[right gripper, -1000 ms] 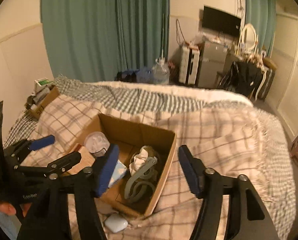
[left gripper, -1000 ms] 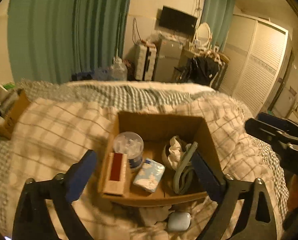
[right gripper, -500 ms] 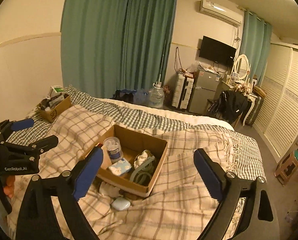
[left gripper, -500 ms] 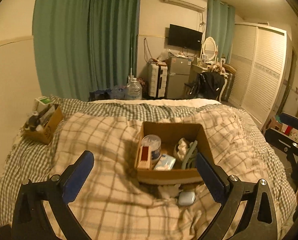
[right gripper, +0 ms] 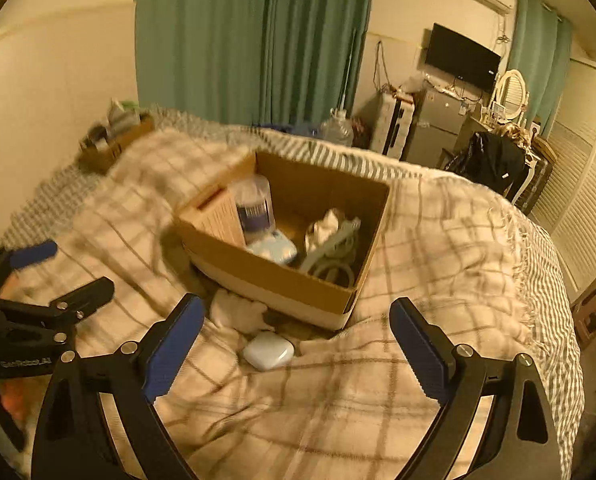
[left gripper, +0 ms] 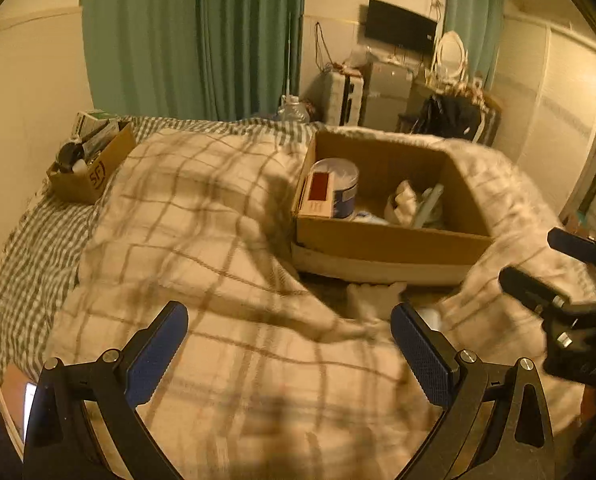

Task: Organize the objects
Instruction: 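Grasp the white earbud case with the right tool, then grasp the white glove with the left tool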

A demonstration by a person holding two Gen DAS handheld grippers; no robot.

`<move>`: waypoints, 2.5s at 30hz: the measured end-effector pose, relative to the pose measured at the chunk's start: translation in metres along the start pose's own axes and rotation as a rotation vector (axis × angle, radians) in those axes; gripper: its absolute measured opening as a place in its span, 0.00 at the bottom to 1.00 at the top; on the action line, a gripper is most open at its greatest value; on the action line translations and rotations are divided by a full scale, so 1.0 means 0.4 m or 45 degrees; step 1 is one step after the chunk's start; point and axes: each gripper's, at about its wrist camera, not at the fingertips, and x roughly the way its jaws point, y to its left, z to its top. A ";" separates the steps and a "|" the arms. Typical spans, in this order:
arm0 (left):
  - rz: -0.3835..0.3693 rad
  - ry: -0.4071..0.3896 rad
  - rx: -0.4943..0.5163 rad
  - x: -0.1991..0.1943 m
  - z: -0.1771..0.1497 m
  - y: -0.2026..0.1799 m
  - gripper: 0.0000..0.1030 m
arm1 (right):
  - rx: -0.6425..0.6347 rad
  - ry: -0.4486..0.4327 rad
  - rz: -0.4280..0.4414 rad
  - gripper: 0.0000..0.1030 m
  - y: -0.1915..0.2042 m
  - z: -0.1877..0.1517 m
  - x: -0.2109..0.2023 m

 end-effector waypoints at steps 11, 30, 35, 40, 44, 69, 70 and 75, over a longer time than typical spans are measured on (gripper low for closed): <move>0.012 0.078 -0.045 0.077 -0.037 0.045 1.00 | -0.059 0.350 0.088 0.73 0.070 -0.078 0.253; 0.030 0.118 -0.115 0.080 -0.063 0.056 1.00 | -0.051 0.424 0.067 0.56 0.067 -0.123 0.280; 0.039 0.132 -0.071 0.079 -0.052 0.023 1.00 | -0.007 0.292 0.053 0.56 0.023 -0.115 0.150; -0.007 0.153 -0.001 0.085 -0.032 -0.055 1.00 | 0.018 0.221 -0.010 0.56 -0.045 -0.093 0.064; -0.065 0.153 0.041 0.106 -0.008 -0.126 1.00 | -0.012 0.202 -0.029 0.56 -0.093 -0.061 0.041; -0.121 0.358 -0.041 0.386 -0.037 -0.251 0.67 | 0.097 0.231 -0.044 0.56 -0.174 -0.106 0.132; -0.137 0.359 -0.042 0.374 -0.039 -0.249 0.67 | 0.098 0.225 -0.050 0.56 -0.173 -0.106 0.126; -0.179 0.336 -0.042 0.288 -0.047 -0.245 0.66 | 0.100 0.189 -0.071 0.56 -0.164 -0.100 0.081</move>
